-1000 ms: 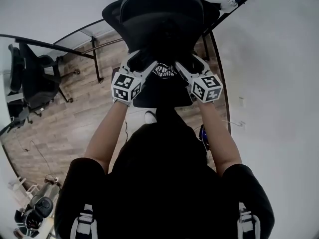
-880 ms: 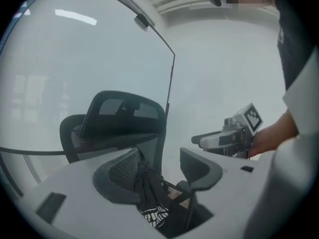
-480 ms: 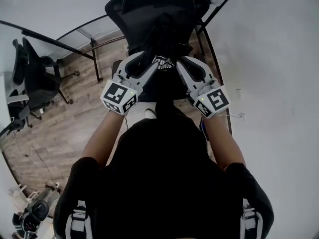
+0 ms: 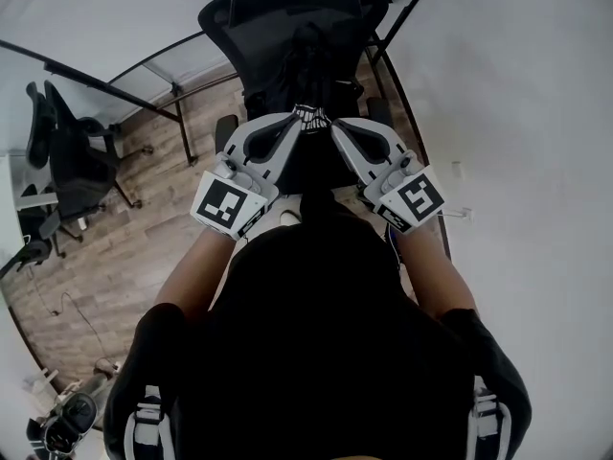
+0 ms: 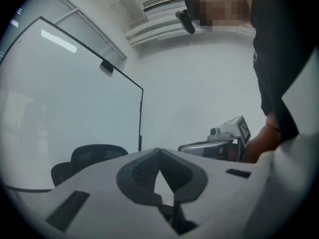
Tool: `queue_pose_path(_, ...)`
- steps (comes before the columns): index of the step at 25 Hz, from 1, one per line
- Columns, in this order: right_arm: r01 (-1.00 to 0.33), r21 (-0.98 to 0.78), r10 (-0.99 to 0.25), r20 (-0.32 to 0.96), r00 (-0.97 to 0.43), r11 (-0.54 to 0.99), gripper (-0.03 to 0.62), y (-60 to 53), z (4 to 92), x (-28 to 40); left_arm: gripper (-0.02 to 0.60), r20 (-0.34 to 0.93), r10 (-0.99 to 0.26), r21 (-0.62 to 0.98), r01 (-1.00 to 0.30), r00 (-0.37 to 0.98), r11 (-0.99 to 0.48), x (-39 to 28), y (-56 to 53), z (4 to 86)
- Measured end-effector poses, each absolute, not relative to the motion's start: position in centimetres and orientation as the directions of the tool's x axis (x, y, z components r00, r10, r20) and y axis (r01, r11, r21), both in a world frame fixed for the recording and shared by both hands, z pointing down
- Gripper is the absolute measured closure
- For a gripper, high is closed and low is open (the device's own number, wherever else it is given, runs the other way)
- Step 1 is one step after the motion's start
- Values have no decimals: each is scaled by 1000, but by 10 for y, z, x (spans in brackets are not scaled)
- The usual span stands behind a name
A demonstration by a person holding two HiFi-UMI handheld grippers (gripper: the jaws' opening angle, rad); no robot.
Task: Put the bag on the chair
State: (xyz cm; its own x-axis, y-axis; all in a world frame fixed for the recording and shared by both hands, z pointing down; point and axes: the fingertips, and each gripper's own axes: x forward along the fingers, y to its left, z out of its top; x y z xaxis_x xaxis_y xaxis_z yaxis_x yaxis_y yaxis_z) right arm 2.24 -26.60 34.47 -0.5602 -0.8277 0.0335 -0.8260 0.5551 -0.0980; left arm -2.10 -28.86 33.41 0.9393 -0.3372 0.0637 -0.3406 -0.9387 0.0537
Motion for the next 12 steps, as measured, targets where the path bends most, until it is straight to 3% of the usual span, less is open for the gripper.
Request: queue_pose_path(12,-852,-36,-852,27,-523,522,594,-257,332,17,577,69,-320,34,-323,945,-946,-29,-275,328)
